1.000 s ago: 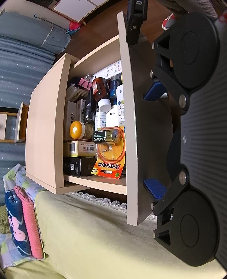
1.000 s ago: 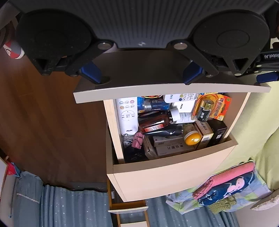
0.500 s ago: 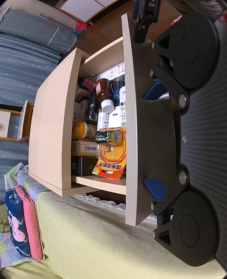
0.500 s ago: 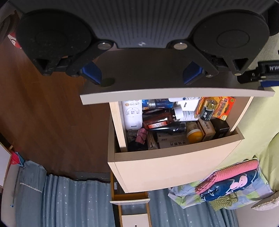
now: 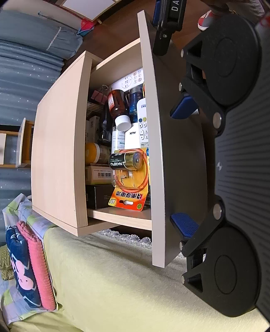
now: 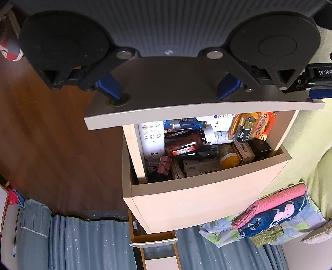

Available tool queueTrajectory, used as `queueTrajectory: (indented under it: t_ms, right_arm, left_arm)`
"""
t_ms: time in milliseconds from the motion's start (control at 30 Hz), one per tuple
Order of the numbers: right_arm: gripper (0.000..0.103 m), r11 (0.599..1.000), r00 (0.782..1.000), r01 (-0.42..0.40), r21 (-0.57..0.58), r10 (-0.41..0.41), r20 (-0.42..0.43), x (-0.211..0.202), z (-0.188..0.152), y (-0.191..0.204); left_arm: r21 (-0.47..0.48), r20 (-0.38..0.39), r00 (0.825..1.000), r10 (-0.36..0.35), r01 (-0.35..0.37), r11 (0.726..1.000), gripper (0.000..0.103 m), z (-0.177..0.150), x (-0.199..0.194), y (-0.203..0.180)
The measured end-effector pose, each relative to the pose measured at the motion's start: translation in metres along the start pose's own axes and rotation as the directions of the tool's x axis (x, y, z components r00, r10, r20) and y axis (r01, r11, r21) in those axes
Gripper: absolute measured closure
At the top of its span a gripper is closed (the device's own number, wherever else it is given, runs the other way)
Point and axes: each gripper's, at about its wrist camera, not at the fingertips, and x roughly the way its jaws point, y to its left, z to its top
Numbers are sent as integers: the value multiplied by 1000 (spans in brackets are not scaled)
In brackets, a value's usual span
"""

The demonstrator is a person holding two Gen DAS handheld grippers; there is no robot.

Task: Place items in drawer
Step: 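Press the right gripper against the drawer front and push it inward, then keep pushing the drawer front with the right gripper until it shuts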

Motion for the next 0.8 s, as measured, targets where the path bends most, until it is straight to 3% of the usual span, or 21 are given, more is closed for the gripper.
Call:
queueTrajectory:
  t_ms: [800]
  right_arm:
    - [4, 1000, 1000, -9, 2, 9, 20, 17, 7, 4]
  left_arm:
    - [-5, 4, 1000, 4, -4, 1000, 5, 16, 15, -2]
